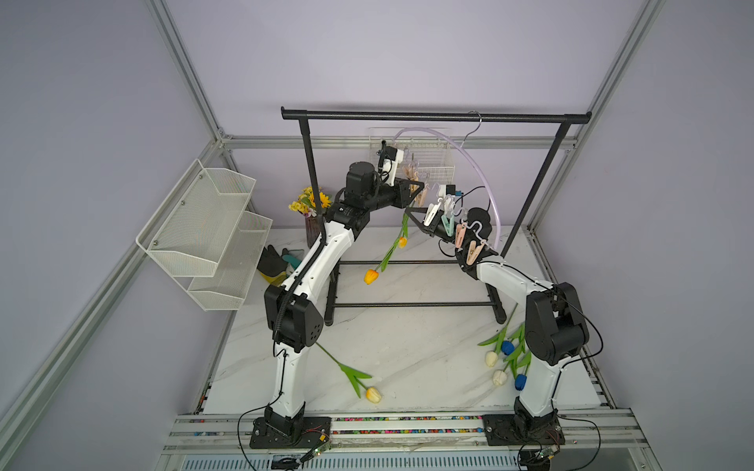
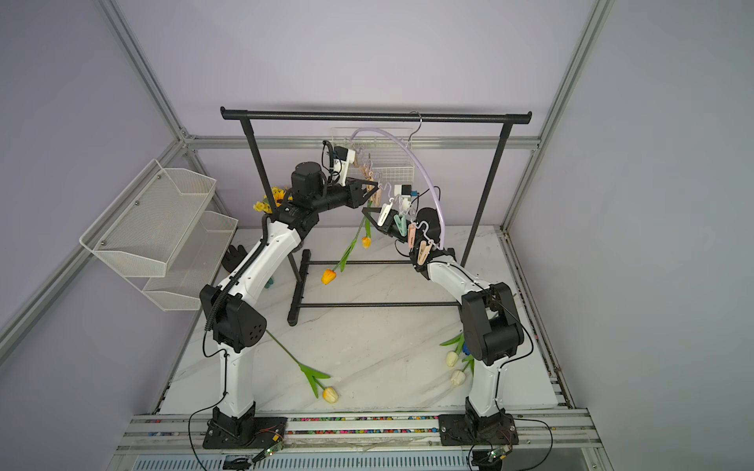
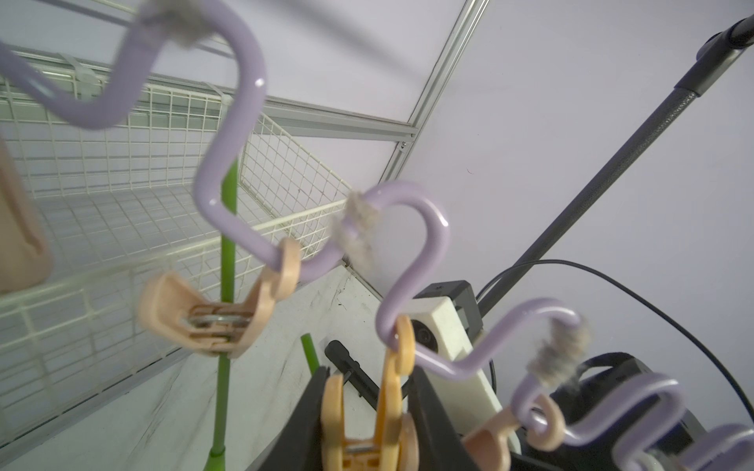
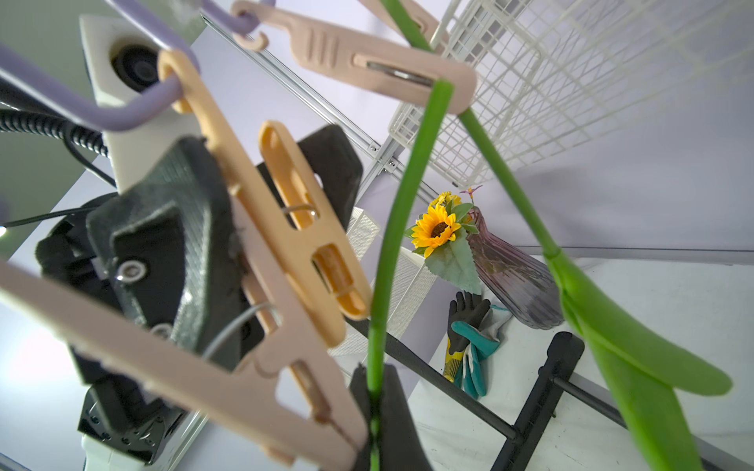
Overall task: Dry the flowers on a clothes hanger
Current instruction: Clamp the flower onto the hanger.
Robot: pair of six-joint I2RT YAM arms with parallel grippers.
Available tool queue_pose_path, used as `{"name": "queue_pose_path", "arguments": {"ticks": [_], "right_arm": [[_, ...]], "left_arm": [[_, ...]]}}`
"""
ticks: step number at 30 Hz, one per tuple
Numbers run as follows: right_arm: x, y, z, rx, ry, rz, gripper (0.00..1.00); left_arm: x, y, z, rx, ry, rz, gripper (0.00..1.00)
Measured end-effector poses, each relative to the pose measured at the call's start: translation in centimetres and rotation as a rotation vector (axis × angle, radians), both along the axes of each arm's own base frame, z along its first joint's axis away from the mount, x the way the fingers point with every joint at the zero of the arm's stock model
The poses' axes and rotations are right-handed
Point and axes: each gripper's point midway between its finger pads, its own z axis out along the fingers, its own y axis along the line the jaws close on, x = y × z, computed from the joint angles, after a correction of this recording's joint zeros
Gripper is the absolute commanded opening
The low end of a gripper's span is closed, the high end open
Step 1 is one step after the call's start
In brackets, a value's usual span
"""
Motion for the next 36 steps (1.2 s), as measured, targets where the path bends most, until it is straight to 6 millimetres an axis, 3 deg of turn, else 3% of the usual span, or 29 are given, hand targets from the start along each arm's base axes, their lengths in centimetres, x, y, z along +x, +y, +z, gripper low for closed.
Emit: {"name": "queue_pose_path", "arguments": {"ticks": [14, 29, 36], "right_arm": [[0.1, 0.0, 0.0, 0.002, 0.001, -0.01, 0.0], [0.5, -1.3, -0.5, -0.033, 0.017, -0.081, 0.0], [-0.4, -0.9, 0.5, -0.01, -0.015, -0.031, 0.0]], "left_arm": [[0.0, 0.0, 0.0, 0.0, 0.0, 0.001, 0.06], [0.2, 0.0, -0.4, 0.001, -0.001, 0.003, 0.05], [0.2, 0.0, -0.3, -0.002, -0.004, 0.001, 0.05]]}}
